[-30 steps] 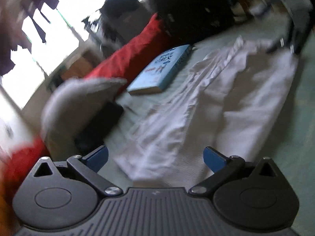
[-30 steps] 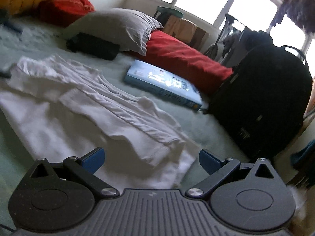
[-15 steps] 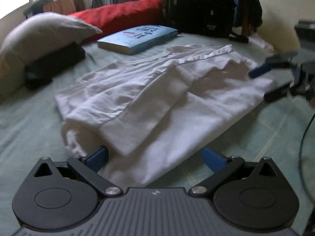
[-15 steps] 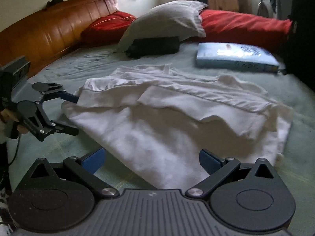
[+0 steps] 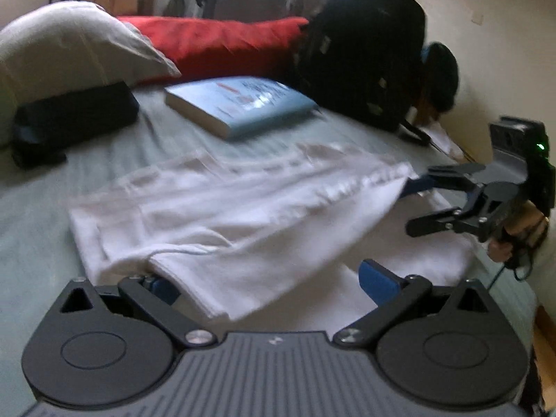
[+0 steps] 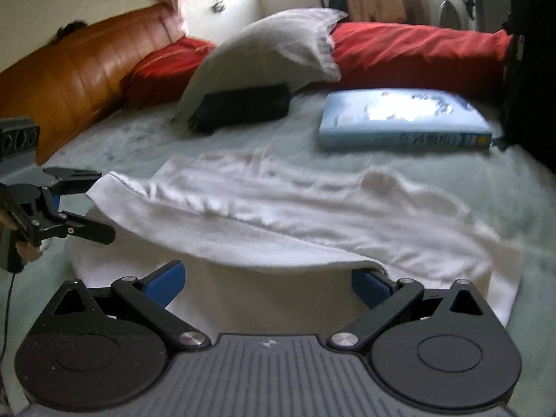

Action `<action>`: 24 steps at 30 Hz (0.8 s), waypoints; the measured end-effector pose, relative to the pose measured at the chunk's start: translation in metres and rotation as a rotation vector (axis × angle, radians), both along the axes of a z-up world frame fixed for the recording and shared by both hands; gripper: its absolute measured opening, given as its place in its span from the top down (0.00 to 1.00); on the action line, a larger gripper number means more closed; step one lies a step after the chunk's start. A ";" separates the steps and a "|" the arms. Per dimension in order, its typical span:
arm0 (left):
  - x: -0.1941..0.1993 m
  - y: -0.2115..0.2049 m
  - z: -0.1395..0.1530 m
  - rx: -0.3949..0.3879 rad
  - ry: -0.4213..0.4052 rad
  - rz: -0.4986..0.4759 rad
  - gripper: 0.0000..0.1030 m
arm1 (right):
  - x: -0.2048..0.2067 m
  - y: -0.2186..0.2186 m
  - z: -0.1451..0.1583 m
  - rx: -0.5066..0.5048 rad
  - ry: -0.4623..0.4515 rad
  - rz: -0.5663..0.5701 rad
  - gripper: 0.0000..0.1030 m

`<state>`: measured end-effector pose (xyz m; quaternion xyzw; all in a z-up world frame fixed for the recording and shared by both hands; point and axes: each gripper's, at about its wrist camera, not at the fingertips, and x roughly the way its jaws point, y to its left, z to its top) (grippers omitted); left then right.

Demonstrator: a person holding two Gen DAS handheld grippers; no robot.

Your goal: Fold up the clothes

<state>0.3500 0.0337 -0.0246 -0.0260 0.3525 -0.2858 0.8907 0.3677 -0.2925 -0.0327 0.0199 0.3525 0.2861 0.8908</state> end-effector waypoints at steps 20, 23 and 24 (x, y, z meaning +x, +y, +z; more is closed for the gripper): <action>-0.007 -0.012 -0.013 0.182 -0.115 0.058 0.01 | -0.004 -0.026 0.018 -0.046 -0.129 -0.063 0.00; -0.018 -0.003 -0.035 0.211 -0.049 0.077 0.01 | -0.001 -0.023 -0.012 -0.186 -0.075 -0.083 0.00; -0.025 0.000 -0.036 0.218 -0.063 0.069 0.01 | -0.003 -0.024 -0.011 -0.180 -0.077 -0.093 0.00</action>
